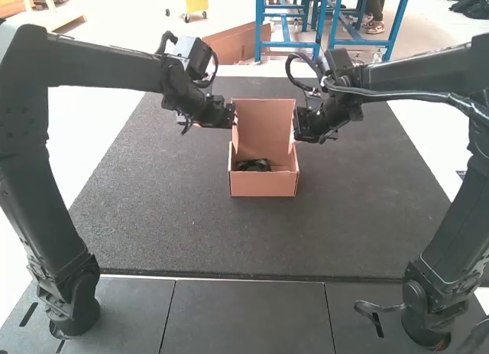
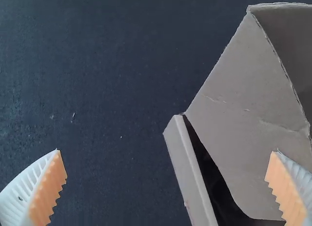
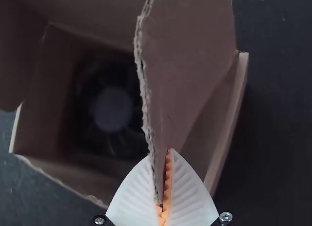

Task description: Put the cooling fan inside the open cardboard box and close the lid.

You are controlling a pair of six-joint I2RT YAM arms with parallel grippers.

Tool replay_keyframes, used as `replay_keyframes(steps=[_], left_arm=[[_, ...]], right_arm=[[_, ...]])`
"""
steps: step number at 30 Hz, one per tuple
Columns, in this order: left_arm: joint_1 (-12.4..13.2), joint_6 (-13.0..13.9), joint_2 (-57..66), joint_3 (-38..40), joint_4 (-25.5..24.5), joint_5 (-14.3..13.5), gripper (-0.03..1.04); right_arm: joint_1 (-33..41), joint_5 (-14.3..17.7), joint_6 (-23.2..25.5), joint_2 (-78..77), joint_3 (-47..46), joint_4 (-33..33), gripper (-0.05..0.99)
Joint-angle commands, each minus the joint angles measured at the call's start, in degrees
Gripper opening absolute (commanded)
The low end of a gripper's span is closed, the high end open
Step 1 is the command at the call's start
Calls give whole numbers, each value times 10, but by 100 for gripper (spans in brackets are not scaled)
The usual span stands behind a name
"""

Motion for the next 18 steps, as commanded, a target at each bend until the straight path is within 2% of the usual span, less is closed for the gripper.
replay_keyframes(steps=[1, 18], left_arm=[[-4, 5, -20, -13, 5, -5, 97], [-4, 6, -40, -36, 3, -5, 97]], right_arm=[[10, -3, -2, -28, -6, 0, -2], [16, 18, -16, -48, -63, 6, -2]])
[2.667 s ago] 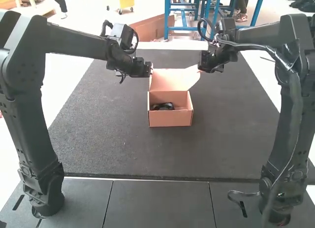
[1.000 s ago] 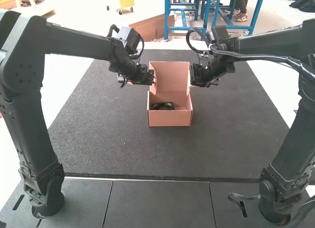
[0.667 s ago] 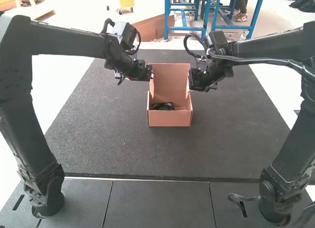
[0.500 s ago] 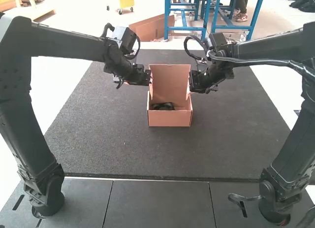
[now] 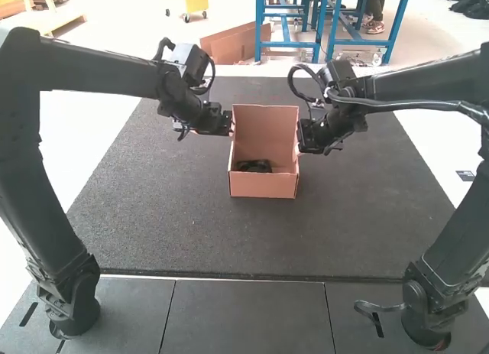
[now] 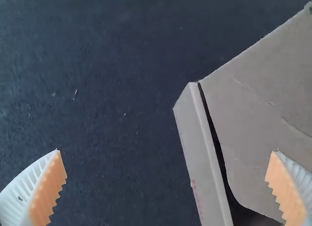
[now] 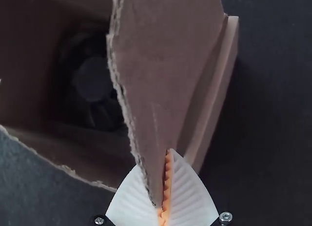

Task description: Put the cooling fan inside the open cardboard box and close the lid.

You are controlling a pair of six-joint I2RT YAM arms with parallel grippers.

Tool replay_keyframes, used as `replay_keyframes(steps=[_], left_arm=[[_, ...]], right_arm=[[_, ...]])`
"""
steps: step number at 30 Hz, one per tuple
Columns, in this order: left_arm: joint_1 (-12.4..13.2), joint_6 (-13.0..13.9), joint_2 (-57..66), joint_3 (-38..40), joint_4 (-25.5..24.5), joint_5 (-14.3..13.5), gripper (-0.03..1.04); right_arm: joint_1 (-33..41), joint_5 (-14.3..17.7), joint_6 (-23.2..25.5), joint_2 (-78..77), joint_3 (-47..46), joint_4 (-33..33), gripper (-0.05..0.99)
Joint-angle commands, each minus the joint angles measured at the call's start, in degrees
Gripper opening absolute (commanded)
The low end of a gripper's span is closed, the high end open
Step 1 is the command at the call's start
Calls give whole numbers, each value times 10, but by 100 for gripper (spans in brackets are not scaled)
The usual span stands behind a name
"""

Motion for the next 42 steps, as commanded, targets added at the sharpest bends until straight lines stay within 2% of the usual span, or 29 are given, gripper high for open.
replay_keyframes(steps=[1, 7, 14, 19, 20, 22, 24, 25, 26, 28, 30, 32, 33, 36, 42], left_arm=[[-4, 6, -22, -2, 0, -5, 97], [-4, 6, -32, -13, 1, -5, 97], [-4, 6, -45, -28, 1, -4, 97], [-4, 17, -58, -37, -3, -4, 97], [-4, 18, -59, -38, -9, -4, 97], [-2, 21, -63, -43, -25, -4, 97], [0, 27, -68, -46, -42, -5, 97], [3, 27, -72, -47, -45, -9, 97], [7, 27, -76, -47, -46, -24, 97], [18, 35, -84, -46, -26, -45, 97], [24, 45, -84, -43, -8, -83, 97], [28, 47, -80, -31, 11, -102, 97], [30, 49, -75, -22, 15, -119, 97], [28, 49, -58, 12, 22, -135, 97], [26, 50, -11, 87, 33, -133, 97]], right_arm=[[15, 0, -7, -18, -6, 1, -2], [21, 3, -6, -17, -24, 20, -2], [27, 29, -5, -17, -57, 60, -2], [26, 46, -6, -16, -66, 60, -2], [23, 51, -6, -16, -65, 61, 1], [23, 61, -3, -16, -57, 59, 32], [21, 61, 8, -17, -42, 57, 59], [20, 60, 15, -17, -32, 57, 80], [18, 57, 19, -18, -21, 50, 93], [14, 52, 18, -21, 1, 35, 93], [9, 49, 18, -29, 18, 28, 93], [4, 42, 19, -40, 33, 21, 93], [1, 41, 21, -46, 38, 17, 93], [-13, 37, 21, -76, 43, -7, 93], [-40, 23, 21, -164, 18, -50, 92]])
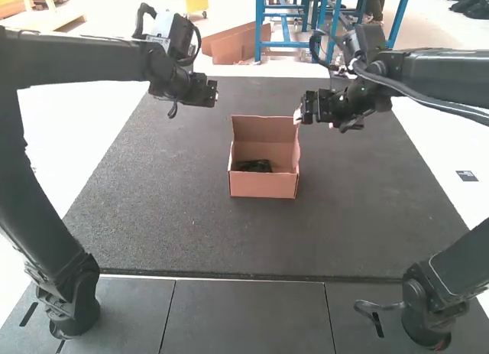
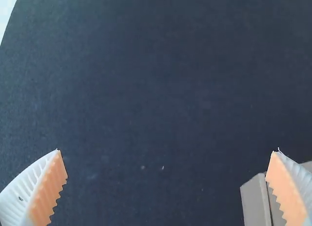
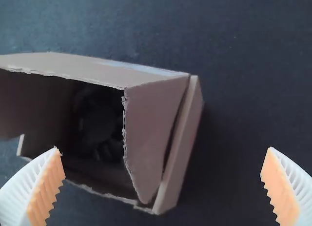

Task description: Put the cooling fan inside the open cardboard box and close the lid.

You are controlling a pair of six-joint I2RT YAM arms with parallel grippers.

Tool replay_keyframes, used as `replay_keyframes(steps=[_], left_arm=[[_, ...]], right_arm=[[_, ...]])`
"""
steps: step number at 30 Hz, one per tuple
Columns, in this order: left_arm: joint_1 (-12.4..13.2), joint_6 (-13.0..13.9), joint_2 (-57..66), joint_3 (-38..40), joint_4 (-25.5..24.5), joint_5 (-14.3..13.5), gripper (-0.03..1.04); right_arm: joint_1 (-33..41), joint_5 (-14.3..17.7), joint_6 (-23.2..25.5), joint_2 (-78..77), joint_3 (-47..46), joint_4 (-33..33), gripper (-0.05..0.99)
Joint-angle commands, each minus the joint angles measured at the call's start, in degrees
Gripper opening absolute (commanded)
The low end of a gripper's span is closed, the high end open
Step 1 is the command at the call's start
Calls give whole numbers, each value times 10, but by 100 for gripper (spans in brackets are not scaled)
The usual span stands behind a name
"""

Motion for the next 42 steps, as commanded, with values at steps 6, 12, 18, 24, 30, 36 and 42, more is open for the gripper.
replay_keyframes(steps=[6, 12, 18, 24, 30, 36, 42], left_arm=[[-35, 6, 60, 86, 1, 5, 97], [-81, 8, 91, 110, -5, 26, 97], [-117, 10, 108, 108, -24, 38, 97], [-125, 11, 113, 96, -50, 52, 97], [-128, 12, 113, 78, -70, 58, 97], [-149, 12, 113, 43, -70, 69, 97], [-174, 4, 115, 5, -57, 83, 97]], right_arm=[[-32, -24, 2, -113, -38, -51, 92], [-44, -47, 8, -150, -41, -78, 92], [-56, -71, 6, -154, -39, -112, 92], [-53, -101, -6, -154, -30, -154, 92], [-51, -110, -18, -154, -33, -165, 92], [-51, -121, -20, -154, -34, -171, 92], [-51, -126, -27, -154, -34, -186, 92]])
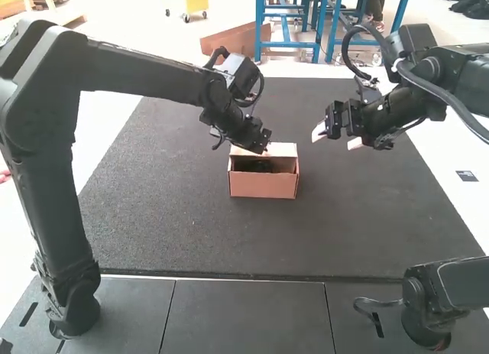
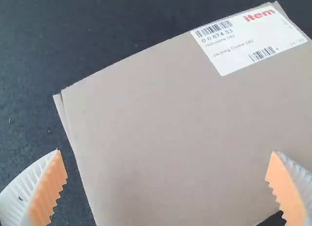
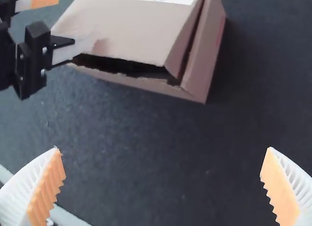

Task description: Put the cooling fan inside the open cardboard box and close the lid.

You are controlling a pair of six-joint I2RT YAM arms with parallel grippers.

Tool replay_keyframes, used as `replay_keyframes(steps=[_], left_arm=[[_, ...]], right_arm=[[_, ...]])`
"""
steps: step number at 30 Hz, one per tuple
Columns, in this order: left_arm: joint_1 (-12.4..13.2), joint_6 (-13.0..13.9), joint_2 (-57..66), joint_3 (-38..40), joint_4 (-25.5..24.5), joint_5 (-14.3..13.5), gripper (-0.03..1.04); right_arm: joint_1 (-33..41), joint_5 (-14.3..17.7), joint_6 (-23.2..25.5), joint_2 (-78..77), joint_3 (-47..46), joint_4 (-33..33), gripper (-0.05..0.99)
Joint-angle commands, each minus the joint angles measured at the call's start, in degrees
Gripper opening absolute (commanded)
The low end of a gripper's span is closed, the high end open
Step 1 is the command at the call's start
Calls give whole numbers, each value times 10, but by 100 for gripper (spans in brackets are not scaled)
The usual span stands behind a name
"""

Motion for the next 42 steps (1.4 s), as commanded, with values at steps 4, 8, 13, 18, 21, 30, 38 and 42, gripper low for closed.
replay_keyframes(steps=[4, 8, 13, 18, 21, 30, 38, 42], left_arm=[[-25, -12, 13, -38, 14, 24, 97], [-35, -21, 21, -60, 22, 30, 97], [-32, -27, 27, -73, 23, 39, 97], [-31, -27, 24, -66, 17, 39, 97], [-30, -26, 12, -44, -2, 39, 97], [4, -12, -58, 29, -45, 35, 97], [36, -9, -132, 36, -51, 36, 97], [49, -10, -169, 21, -43, 36, 97]], right_arm=[[0, -12, -16, -9, 10, -13, 92], [0, -12, -17, -9, 12, -20, 92], [-1, -12, -18, -9, 13, -28, 92], [-2, -13, -17, -14, 13, -28, 92], [-2, -12, -16, -15, 14, -28, 92], [-5, 3, -16, -22, 5, -19, 92], [-3, 62, -17, -52, -24, 61, 92], [-6, 77, -22, -94, -56, 125, 92]])
